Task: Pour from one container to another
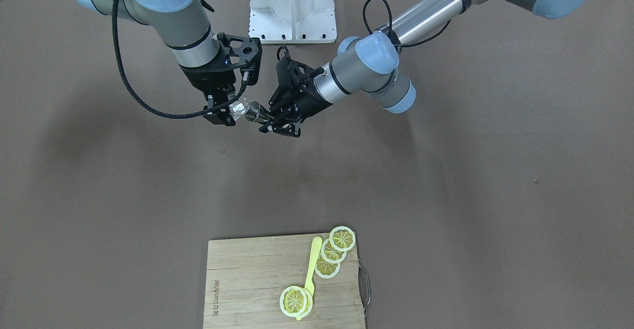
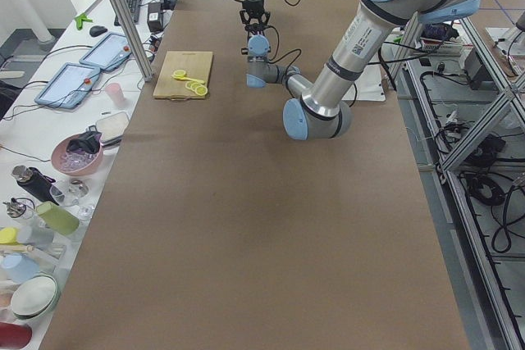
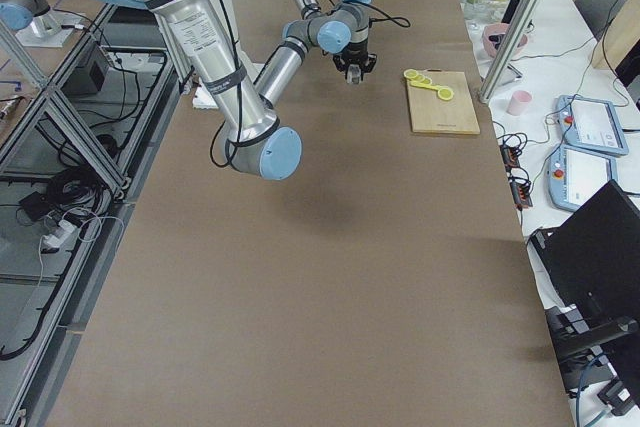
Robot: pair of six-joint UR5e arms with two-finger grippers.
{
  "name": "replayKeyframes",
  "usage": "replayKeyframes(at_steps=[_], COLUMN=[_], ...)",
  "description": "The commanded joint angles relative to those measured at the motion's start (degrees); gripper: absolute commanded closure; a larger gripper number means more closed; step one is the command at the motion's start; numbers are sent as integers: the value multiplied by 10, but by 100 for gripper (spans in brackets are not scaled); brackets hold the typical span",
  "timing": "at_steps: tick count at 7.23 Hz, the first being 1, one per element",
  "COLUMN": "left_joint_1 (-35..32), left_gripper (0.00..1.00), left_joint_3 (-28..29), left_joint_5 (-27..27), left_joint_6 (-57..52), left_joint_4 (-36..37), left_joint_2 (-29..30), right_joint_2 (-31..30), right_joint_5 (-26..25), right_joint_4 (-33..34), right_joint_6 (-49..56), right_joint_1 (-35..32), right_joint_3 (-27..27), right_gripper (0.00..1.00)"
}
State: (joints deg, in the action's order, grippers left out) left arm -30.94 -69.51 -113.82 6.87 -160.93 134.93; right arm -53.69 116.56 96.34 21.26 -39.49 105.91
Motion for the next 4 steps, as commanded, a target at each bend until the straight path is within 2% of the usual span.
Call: replayKeyframes(at_steps=[1, 4], left_joint_1=[1, 1], left_gripper=[100, 100], left_joint_3=[0, 0], left_joint_5=[0, 0], left_joint_6=[1, 1], left_joint_4=[-2, -2], left_joint_2=[-1, -1], right_joint_2=[24, 39], right_joint_5=[-8, -15], right_joint_4=[46, 90], right_joint_6=[12, 30], right_joint_1=[0, 1], right_joint_3=[-1, -2], right_gripper=[100, 100])
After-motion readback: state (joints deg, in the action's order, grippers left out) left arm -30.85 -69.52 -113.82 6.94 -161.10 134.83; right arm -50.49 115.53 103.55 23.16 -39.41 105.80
